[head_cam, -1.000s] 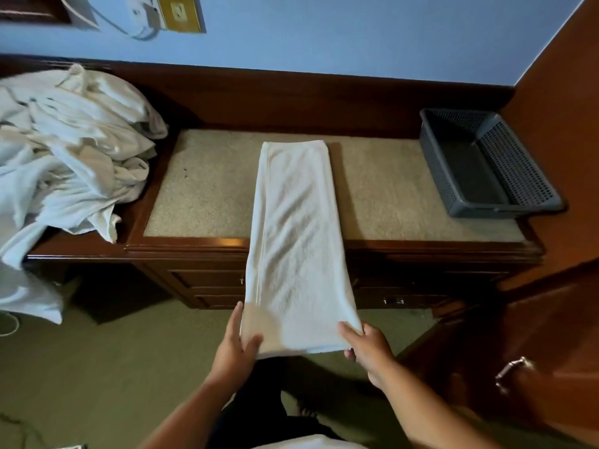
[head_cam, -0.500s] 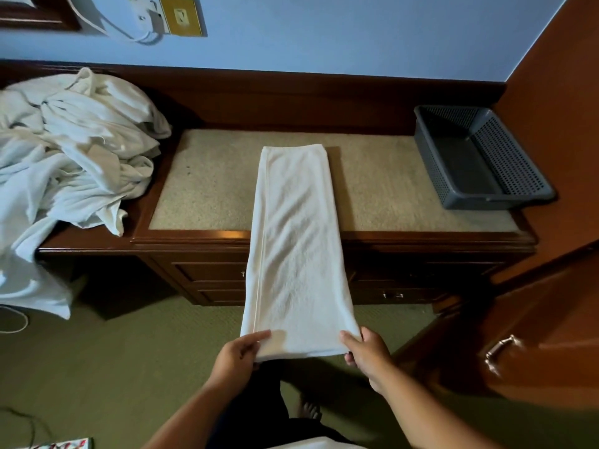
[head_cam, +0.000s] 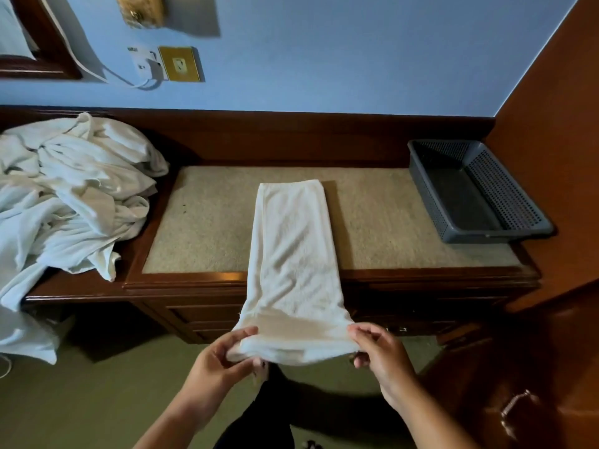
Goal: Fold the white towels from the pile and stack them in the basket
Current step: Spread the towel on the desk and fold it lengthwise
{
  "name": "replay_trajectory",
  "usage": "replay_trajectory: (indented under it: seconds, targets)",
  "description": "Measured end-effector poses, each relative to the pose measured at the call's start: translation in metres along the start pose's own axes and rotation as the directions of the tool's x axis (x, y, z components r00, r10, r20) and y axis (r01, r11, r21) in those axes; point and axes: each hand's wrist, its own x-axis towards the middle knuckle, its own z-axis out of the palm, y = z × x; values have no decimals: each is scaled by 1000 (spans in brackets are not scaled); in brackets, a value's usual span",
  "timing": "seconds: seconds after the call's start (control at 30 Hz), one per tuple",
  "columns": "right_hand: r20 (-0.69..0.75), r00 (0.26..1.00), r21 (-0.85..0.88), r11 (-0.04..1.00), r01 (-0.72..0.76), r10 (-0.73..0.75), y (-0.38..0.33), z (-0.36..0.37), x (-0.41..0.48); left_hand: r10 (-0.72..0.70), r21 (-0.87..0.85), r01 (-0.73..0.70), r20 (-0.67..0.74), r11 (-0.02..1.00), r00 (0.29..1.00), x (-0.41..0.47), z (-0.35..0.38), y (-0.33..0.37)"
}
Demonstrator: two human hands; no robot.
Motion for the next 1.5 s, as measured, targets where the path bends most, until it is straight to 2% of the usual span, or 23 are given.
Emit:
replay_trajectory:
  seconds: [0.1,0.2,0.3,0.43,0.53,0.67,0.9,1.03,1.2,1.33,1.5]
  targets:
    - [39,998,111,993,45,-50,-44,11,28,118,74,-115,-39,991,992,33,-4,37]
    - [140,983,158,982,99,-121,-89,21,57,192,86,-185,-80,979,978,77,-10,67]
    - [191,963,-10,980,198,-192,-128,35,97,237,119,-222,-131,968,963,132,-17,100]
    - [66,959,-270,920,283,-275,-171,56,154,270,142,-248,-169,958,948,203,-21,139]
    - [-35,937,-404,862,306,-349,-193,68,197,345,328,-275,-177,904,922,254,-32,158]
    - [-135,915,-497,825,270,-380,-203,85,250,229,258,-195,-105,946,968,308,-43,171]
    - [-147,924,-633,751,186,-353,-226,99,310,100,160,-77,-142,984,985,368,-40,182]
    - [-119,961,-641,758,116,-248,-229,102,345,43,138,-13,-217,990,975,402,-40,177]
    - [-123,982,-664,747,27,-145,-228,109,390,22,312,74,-294,947,956,445,-41,169]
    - [-118,992,-666,744,-50,-40,-227,112,435,-21,359,144,-325,922,945,488,-41,158]
    - [-80,995,-717,691,-95,55,-224,118,493,-24,572,223,-334,790,942,541,-41,148]
